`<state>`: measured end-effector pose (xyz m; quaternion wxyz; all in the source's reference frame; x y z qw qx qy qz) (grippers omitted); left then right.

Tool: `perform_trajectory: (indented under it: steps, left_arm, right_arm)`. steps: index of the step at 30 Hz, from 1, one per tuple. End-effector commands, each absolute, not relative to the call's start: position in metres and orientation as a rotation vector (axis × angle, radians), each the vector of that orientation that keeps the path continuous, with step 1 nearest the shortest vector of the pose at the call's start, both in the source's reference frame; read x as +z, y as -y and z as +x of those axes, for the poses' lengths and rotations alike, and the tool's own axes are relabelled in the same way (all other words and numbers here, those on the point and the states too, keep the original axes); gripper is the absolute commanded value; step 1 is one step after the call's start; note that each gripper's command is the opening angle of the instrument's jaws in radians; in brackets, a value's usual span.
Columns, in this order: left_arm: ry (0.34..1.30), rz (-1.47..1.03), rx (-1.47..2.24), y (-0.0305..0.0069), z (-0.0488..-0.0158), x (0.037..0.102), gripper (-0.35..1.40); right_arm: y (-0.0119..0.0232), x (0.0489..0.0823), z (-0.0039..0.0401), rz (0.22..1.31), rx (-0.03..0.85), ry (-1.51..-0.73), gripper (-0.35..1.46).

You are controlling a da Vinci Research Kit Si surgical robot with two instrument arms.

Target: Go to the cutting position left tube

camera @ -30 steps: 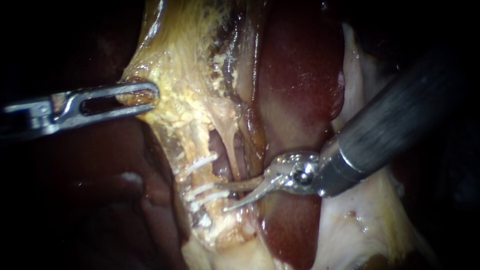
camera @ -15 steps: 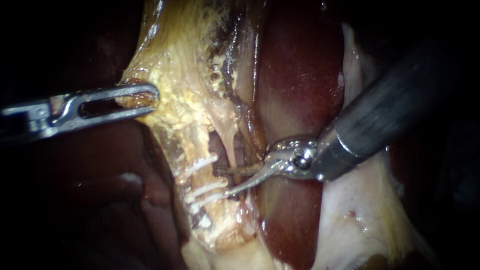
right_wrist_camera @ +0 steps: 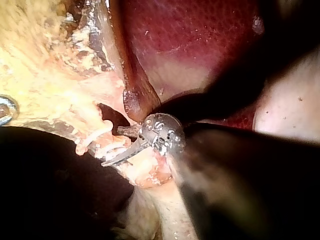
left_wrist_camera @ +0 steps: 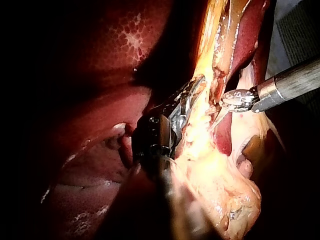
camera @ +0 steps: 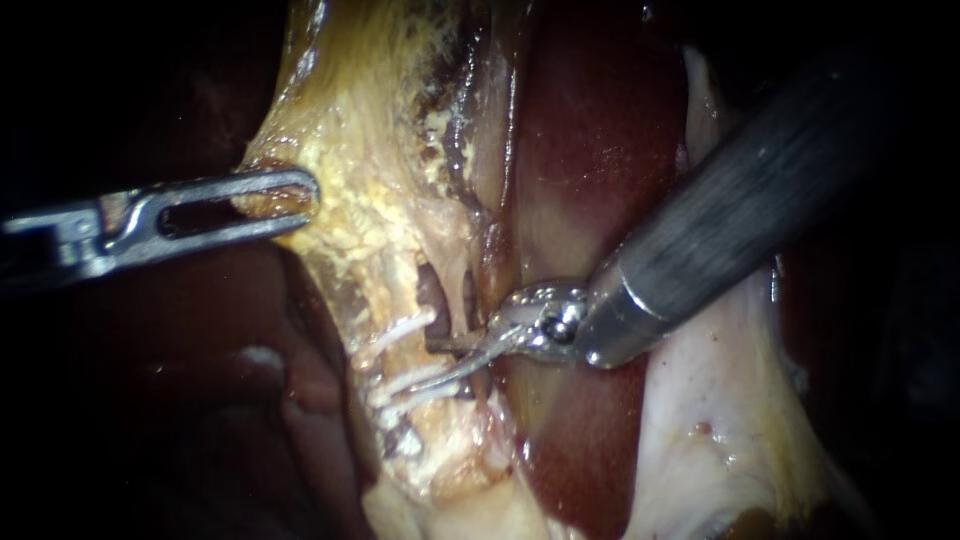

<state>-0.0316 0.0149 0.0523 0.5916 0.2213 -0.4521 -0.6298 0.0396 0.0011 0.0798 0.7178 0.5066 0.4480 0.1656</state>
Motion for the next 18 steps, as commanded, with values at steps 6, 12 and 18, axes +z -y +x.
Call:
perform_trajectory:
  steps: [6, 12, 18]
  left_arm:
    - [1.051, 0.515, -1.465, -0.0149, -0.0317, 0.0524, -0.35]
    - [1.051, 0.515, -1.465, -0.0149, -0.0317, 0.0524, -0.35]
    - [1.052, 0.515, -1.465, -0.0150, -0.0317, 0.0526, -0.35]
  right_arm:
    - [-0.0012, 0.0797, 0.0409, 1.163, 0.354, -1.041, 1.15]
    - [-0.0009, 0.0791, 0.0415, 1.188, 0.325, -1.061, 1.15]
    - [-0.0004, 0.0784, 0.0422, 1.214, 0.295, -1.080, 1.15]
